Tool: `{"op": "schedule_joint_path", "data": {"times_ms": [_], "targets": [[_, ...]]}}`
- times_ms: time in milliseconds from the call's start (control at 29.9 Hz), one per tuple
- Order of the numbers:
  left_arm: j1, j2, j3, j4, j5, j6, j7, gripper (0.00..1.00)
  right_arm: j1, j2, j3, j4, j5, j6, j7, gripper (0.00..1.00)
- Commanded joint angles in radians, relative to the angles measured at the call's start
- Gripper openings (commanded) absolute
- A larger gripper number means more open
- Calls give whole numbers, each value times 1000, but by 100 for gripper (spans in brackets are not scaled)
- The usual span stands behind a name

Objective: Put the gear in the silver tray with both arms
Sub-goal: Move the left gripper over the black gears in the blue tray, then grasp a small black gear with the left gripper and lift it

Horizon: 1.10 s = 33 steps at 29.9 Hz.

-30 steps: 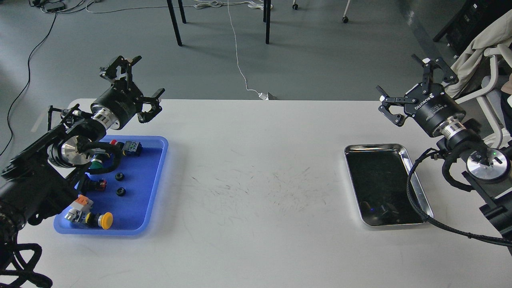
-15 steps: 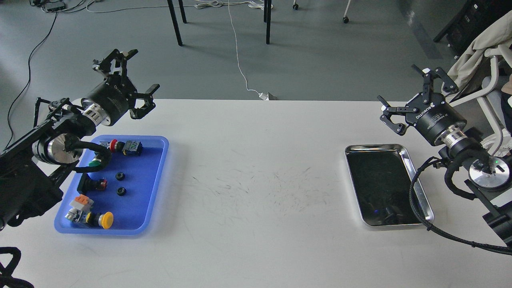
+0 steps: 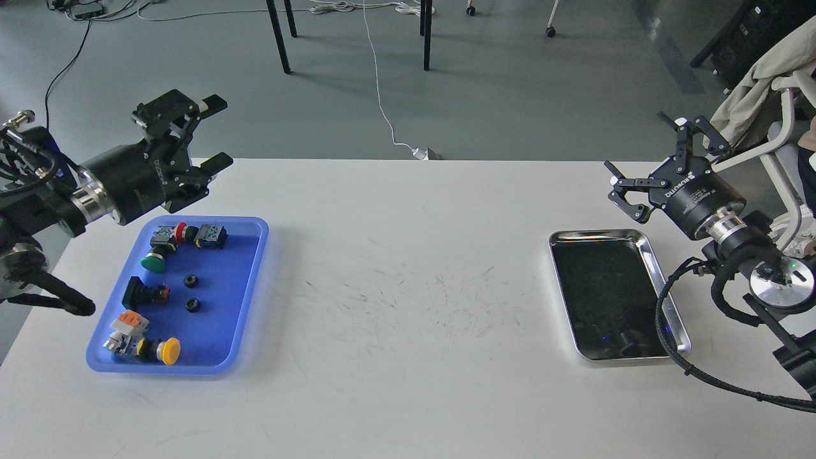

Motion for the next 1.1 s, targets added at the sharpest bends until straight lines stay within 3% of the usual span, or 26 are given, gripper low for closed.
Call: {"op": "schedule_joint_path", "data": {"times_ms": [0, 200, 401, 1069], "targets": [[26, 34, -4, -17, 216, 9, -65, 98, -1, 0, 2, 1, 0, 0, 4, 99], [85, 34, 40, -3, 604, 175, -82, 97, -1, -11, 4, 1, 0, 0, 6, 99], [95, 39, 137, 3, 802, 238, -79, 95, 1, -11, 1, -1, 0, 0, 6, 99], [105, -130, 198, 351, 1152, 288, -77, 89, 10, 3, -1, -7, -2, 0, 6, 99]]}}
